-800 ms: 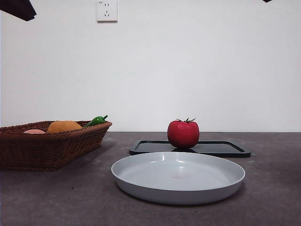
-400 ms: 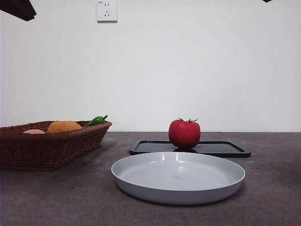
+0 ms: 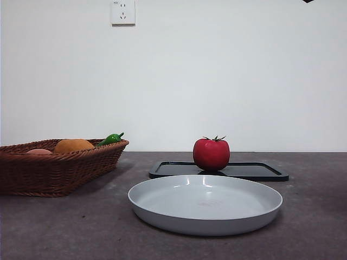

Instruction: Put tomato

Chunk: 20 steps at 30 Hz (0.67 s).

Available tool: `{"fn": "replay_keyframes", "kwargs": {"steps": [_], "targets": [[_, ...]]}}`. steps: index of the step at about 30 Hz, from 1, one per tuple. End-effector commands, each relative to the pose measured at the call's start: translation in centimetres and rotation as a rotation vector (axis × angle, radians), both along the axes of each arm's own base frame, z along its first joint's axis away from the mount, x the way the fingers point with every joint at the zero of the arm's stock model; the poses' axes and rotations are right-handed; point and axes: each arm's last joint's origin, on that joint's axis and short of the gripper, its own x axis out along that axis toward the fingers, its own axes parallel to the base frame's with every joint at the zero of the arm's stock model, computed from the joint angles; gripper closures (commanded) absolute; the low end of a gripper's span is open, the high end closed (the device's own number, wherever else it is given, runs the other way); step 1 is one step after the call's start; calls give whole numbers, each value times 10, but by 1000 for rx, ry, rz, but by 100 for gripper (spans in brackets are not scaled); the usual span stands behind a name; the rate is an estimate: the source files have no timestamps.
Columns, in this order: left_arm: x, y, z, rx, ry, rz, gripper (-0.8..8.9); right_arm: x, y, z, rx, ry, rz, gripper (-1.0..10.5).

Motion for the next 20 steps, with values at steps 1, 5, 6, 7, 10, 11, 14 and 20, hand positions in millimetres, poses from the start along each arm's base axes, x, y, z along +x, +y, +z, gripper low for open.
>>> {"fn": "replay_keyframes", "kwargs": {"steps": [1, 5, 6, 7, 10, 11, 14, 20], "targets": [[-8, 13, 0, 7, -167, 132, 805, 1, 2, 2, 11, -2, 0, 940], [-23, 26, -21, 10, -281, 343, 805, 1, 2, 2, 11, -2, 1, 940], [-26, 29, -30, 11, -292, 385, 805, 1, 2, 2, 11, -2, 1, 940], [-28, 30, -38, 12, -299, 418, 805, 1, 2, 2, 11, -2, 0, 940], [-34, 33, -66, 16, -308, 488, 806, 1, 2, 2, 11, -2, 0, 940], [-35, 34, -75, 13, -308, 501, 806, 1, 2, 2, 11, -2, 0, 940], [-37, 35, -104, 13, -290, 531, 806, 1, 2, 2, 11, -2, 0, 940], [-37, 36, -153, -17, -225, 580, 806, 1, 2, 2, 11, -2, 1, 940]]}}
